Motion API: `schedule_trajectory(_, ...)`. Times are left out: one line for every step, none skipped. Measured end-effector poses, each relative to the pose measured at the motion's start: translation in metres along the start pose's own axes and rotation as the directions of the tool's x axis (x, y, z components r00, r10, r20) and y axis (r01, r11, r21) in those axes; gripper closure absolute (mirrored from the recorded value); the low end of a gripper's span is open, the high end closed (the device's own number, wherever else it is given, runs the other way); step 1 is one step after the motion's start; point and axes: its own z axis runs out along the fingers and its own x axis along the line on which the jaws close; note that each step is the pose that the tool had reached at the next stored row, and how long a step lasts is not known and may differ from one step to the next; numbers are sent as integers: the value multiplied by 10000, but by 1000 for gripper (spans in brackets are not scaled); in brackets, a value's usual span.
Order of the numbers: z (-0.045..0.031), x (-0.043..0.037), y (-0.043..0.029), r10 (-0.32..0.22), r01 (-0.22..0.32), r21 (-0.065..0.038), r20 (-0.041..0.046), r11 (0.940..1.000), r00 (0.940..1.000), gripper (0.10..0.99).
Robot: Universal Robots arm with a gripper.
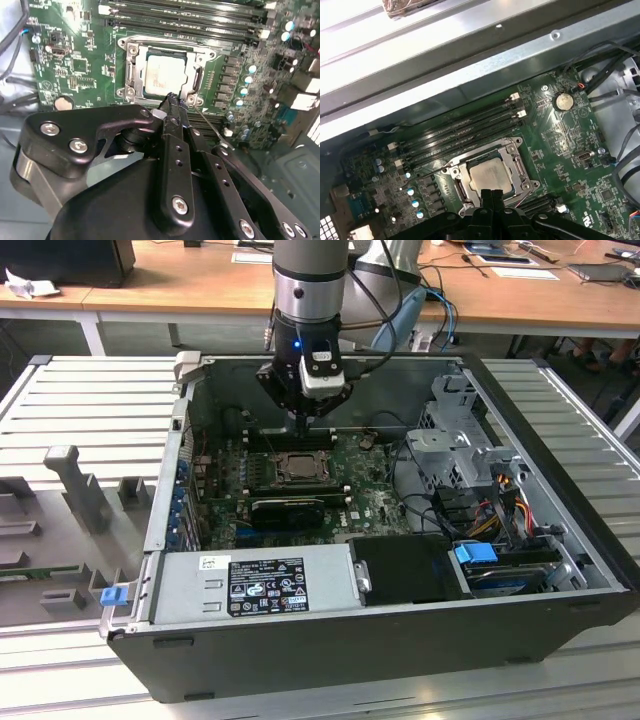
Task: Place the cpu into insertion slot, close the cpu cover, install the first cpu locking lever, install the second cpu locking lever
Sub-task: 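Install the first cpu locking lever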
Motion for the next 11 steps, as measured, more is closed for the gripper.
schedule_trajectory(0,0,0,-251,251,0,-4,9997,9997,980)
schedule_trajectory(0,0,0,-477,477,0,-8,9989,9989,980)
schedule_trajectory(0,0,0,-739,739,0,-12,9973,9973,980)
schedule_trajectory(0,0,0,-941,941,1,-15,9956,9956,980)
schedule_trajectory(0,0,0,-1076,1076,0,-18,9942,9942,980)
schedule_trajectory(0,0,0,-1244,1244,1,-20,9922,9922,980)
schedule_trajectory(0,0,0,-1379,1379,0,-22,9905,9904,980)
schedule_trajectory(0,0,0,-1611,1611,-2,-22,9869,9869,980)
schedule_trajectory(1,0,0,-1727,1727,-2,-22,9850,9850,980)
schedule_trajectory(1,0,0,-1852,1852,-2,-22,9827,9827,980)
schedule_trajectory(2,0,0,-2037,2037,-4,-21,9790,9790,980)
